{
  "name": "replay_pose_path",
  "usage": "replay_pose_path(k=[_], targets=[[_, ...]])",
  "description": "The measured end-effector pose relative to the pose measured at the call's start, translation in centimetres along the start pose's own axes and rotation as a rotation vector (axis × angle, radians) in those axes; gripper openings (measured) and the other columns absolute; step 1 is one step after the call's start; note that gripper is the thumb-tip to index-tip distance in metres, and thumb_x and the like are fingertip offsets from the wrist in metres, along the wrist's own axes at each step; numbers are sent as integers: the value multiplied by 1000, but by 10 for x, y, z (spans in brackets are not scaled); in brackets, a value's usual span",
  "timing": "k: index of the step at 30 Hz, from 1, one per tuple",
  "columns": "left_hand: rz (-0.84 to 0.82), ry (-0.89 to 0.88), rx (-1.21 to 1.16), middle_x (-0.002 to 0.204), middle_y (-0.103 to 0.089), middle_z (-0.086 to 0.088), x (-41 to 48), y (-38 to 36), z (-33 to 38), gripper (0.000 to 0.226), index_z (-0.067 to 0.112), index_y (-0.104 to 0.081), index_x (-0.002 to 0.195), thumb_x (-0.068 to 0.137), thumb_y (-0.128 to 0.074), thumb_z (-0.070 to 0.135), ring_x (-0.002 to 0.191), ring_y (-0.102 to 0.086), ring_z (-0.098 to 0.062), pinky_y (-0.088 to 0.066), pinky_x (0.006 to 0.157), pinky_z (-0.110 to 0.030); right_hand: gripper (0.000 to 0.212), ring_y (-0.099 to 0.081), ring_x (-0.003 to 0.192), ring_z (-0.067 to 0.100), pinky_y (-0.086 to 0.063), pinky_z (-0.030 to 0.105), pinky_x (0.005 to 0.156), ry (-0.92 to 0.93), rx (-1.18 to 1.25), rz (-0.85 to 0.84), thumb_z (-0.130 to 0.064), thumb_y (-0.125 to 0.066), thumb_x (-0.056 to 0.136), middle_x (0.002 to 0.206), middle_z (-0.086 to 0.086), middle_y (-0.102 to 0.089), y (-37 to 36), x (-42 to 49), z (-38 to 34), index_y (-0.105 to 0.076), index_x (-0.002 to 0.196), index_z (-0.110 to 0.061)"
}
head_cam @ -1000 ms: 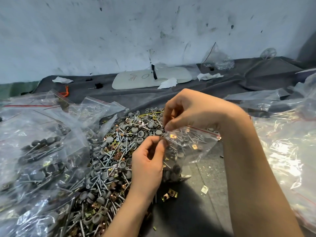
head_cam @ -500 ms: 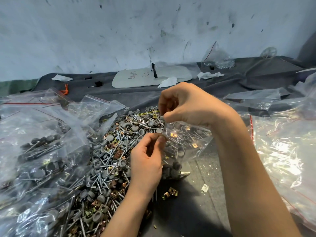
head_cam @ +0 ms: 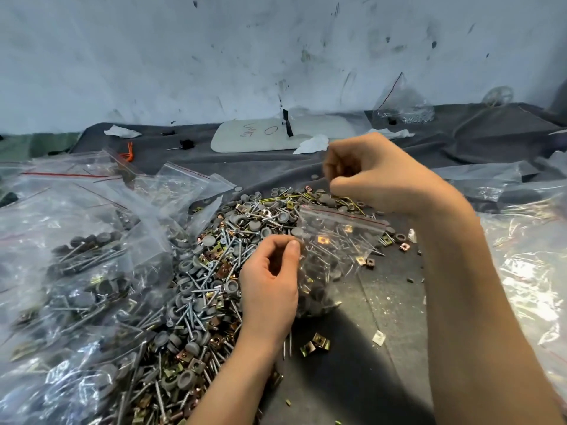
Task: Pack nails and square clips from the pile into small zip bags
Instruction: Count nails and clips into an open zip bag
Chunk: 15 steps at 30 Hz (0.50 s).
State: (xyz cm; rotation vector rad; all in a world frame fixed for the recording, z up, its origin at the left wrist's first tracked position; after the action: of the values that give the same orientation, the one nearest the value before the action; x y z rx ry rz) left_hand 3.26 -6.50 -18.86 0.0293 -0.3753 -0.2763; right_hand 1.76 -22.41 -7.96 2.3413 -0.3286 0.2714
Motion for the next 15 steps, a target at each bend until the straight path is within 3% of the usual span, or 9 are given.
replay_pose_path(k=[3,4,6,9,15], targets=[[17,-9,5,61,-54,4,1,1,0,16,14,-64,80,94,-56,12,55,-47,-6,-40,53,-23,3,-42,48,2,-36,11,45,-31,18,-111,-13,-68,75,57,-8,-53,-3,-5,0,-67,74,-16],[21,-15,4,61,-54,5,0,1,0,16,14,-63,80,94,-57,11,56,-47,-7,-40,54,-24,6,-47,51,2,-40,13,49,-48,-4,-184,-21,-73,74,59,-8,-56,-7,-6,0,-69,76,-18],[23,-21,14,61,-54,7,0,2,1,16,15,-63,79,94,-57,11,57,-48,-8,-40,55,-23,14,-54,58,5,-50,26,62,-70,-72,-298,-29,-79,72,66,-5,-63,-15,-6,0,-69,78,-22],[19,-37,7,63,-57,7,-1,1,4,16,18,-64,80,94,-57,12,58,-49,-4,-40,56,-18,11,-56,60,10,-52,39,68,-62,-127,-279,-23,-81,73,69,1,-66,-17,-5,-3,-70,74,-20],[49,-121,-58,74,-63,9,-2,3,13,9,26,-63,88,89,-55,26,64,-54,0,-45,60,-14,9,-54,55,3,-46,25,57,-12,-85,-330,-21,-77,75,62,-4,-65,-24,-6,-14,-69,71,-19]])
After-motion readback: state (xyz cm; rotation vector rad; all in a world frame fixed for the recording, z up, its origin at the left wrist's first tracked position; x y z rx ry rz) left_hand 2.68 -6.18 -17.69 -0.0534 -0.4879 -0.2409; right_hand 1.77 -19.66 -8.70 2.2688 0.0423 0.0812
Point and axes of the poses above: each hand's wrist, its own x-axis towards the middle knuckle, its own y-axis out of the back of the hand, z = x × y, the point moved 4 cm from there along x, towards the middle knuckle
